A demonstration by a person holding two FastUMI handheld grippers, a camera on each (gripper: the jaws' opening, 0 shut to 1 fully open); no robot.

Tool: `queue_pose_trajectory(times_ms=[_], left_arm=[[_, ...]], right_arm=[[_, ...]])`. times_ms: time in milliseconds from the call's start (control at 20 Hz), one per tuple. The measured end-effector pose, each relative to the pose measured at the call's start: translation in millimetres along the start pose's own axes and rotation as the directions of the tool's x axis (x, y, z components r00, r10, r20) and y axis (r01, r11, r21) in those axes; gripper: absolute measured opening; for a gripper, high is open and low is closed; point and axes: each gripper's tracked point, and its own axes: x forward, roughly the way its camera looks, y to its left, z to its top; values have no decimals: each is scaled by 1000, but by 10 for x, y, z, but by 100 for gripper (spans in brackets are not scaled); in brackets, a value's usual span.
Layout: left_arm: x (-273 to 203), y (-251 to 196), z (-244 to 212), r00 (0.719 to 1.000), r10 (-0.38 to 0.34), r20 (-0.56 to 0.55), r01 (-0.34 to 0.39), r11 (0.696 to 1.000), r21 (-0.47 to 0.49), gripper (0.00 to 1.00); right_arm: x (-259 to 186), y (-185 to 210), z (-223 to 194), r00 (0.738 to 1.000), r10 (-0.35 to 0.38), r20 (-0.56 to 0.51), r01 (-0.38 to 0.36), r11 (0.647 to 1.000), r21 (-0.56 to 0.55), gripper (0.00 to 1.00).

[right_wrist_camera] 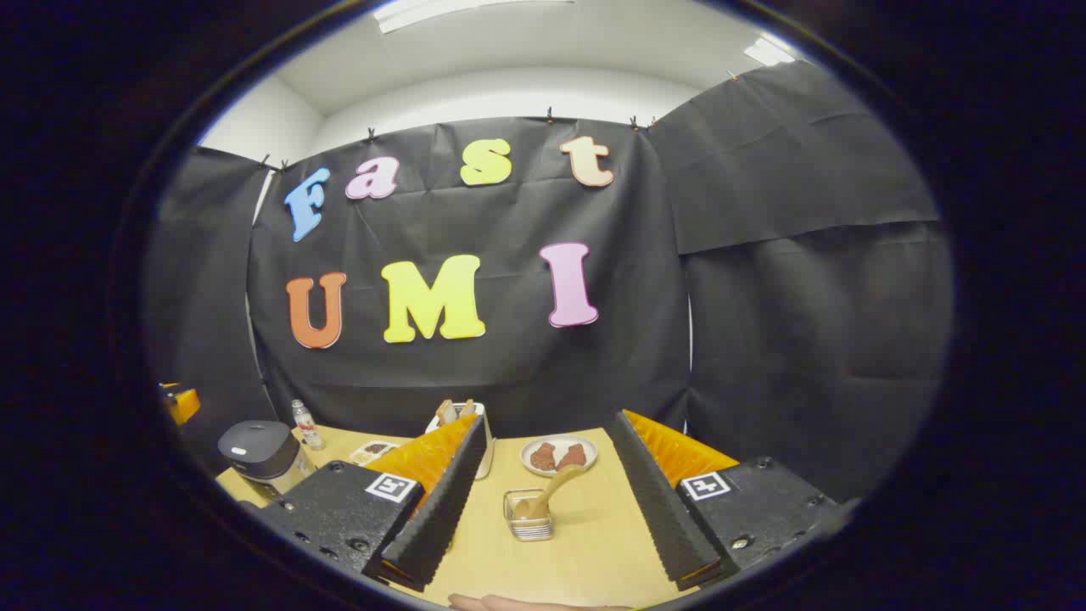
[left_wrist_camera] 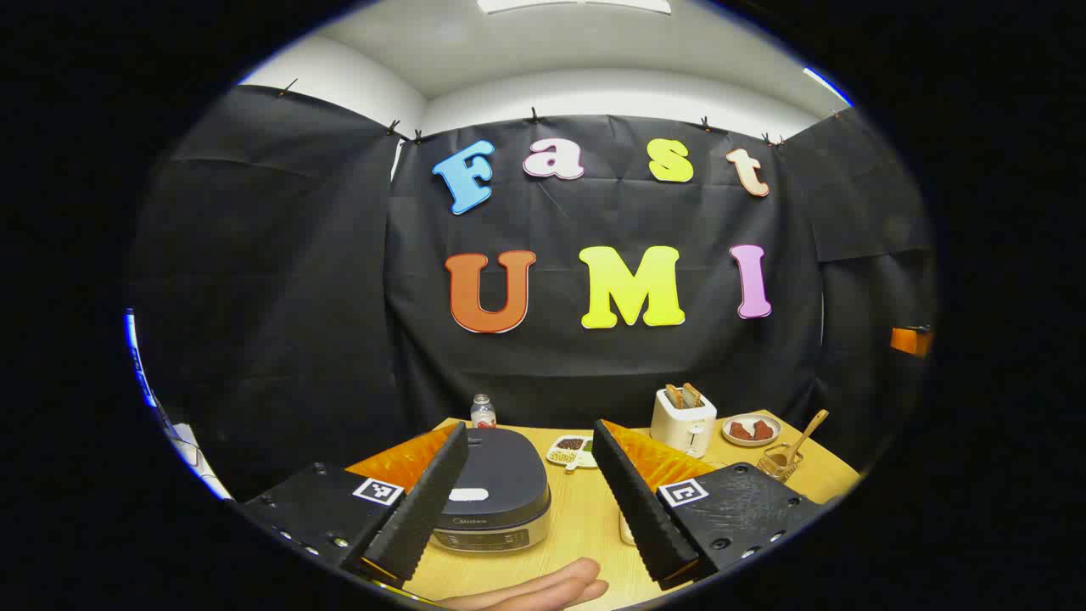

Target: Close the left gripper, press the button to open the rice cooker; take a wooden spoon from the chopstick holder with the right hand, scoop a spoonful of rice and pour it into the rice cooker, then put the wooden spoon back into the chopstick holder.

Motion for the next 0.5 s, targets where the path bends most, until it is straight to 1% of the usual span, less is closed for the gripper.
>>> queue_pose_trajectory(times_ms=[50,100,150,200,300,350,400,450,500], left_arm=[[12,4,9,1000,0,4,0,1000,13,94],[16,39,14,1000,12,7,-12,1000,21,94],[19,74,24,1000,26,12,-26,1000,16,94],[10,56,7,1000,20,4,-20,1000,9,94],[13,47,-6,1000,10,-6,-10,1000,-12,95],[24,76,20,1000,15,2,-15,1000,-18,95],[35,90,33,1000,16,2,-16,1000,-20,94],[41,89,20,1000,12,3,-12,1000,-22,95],[64,85,29,1000,10,4,-9,1000,-28,95]], right_arm=[[9,7,-15,1000,3,-5,-3,1000,-5,98],[13,5,-29,1000,3,-10,-3,1000,-8,94],[14,-2,-40,1000,0,-12,0,1000,-9,94],[14,-16,-35,1000,-3,-11,3,1000,-13,98],[4,-60,-20,1000,-15,8,15,1000,-27,98],[-6,-72,-1,1000,-19,17,20,999,-30,100],[-13,-91,25,999,-24,24,25,999,-32,98],[-17,-104,21,999,-25,29,26,999,-35,100],[-24,-107,24,999,-23,30,24,999,-36,98]])
